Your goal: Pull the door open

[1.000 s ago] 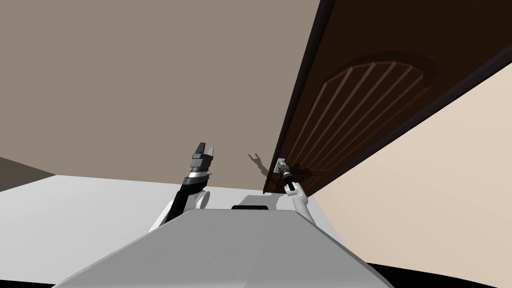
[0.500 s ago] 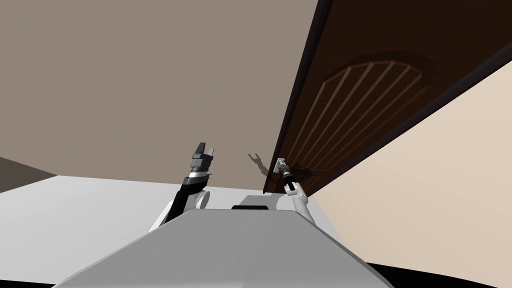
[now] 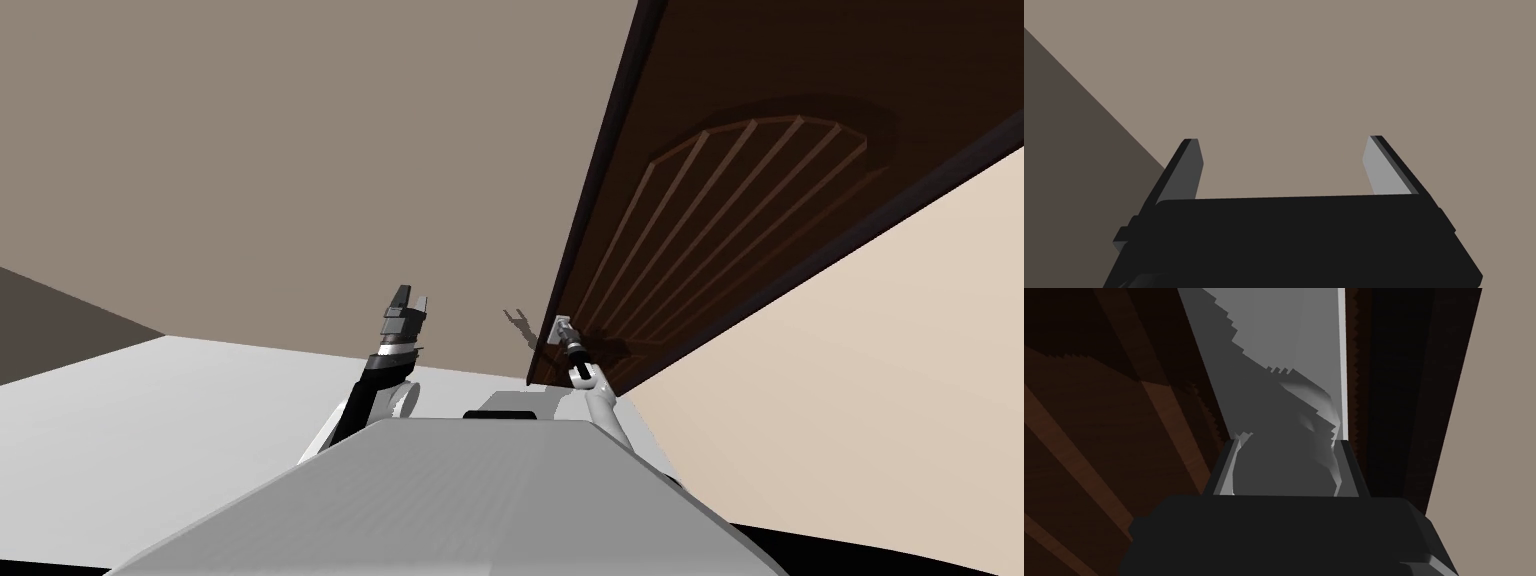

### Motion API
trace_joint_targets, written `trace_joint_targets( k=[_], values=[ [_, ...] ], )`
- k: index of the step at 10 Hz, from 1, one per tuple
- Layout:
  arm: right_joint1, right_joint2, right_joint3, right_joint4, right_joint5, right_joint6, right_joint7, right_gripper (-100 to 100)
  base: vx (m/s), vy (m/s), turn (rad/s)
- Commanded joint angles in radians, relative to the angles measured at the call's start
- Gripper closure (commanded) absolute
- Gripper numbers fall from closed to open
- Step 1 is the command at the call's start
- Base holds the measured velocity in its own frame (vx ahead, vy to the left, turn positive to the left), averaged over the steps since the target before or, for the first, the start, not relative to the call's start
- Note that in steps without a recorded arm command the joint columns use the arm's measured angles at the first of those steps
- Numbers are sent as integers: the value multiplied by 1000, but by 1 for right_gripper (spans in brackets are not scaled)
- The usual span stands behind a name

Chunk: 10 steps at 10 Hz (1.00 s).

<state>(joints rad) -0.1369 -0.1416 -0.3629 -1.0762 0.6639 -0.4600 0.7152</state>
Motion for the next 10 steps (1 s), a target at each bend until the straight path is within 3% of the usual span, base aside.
trace_joint_targets(
  k=[1, 2, 4, 7, 9, 10],
  values=[
    [-2, 0, 8, 10, -36, -3, -50, 100, -73, -39, 97],
    [-2, 0, 8, 10, -36, -3, -59, 100, -48, -31, 52],
    [-8, -5, 14, 20, -85, -5, -121, 100, -49, -31, 93],
    [-11, -8, 18, 26, -114, -6, -170, 100, -43, -29, 59],
    [-19, -15, 27, 39, -175, -8, -235, 100, -64, -37, 114],
    [-19, -15, 27, 39, -175, -8, -250, 100, -68, -43, 74]
  ],
)
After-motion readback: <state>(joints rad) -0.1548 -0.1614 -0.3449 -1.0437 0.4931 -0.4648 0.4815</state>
